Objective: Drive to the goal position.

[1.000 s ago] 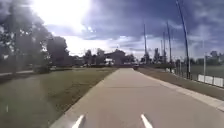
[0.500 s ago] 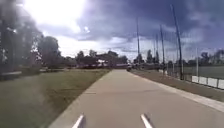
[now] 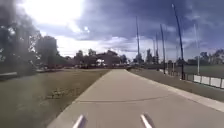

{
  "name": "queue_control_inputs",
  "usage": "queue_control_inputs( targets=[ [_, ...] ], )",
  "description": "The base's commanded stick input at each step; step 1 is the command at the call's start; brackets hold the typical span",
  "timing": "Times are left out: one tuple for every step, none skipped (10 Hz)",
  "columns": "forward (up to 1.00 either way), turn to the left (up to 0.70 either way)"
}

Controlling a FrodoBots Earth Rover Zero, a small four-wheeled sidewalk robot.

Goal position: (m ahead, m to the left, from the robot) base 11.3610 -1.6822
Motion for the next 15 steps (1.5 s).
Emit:
queue_control_inputs(
  targets=[
    [1.00,0.00],
    [1.00,0.00],
    [1.00,0.00],
    [1.00,0.00],
    [1.00,0.00],
    [1.00,0.00],
    [1.00,0.00],
    [1.00,0.00],
    [1.00,-0.28],
    [1.00,-0.34],
    [1.00,-0.24],
    [1.00,-0.15],
    [1.00,-0.05],
    [1.00,0.00],
    [1.00,0.00]
  ],
)
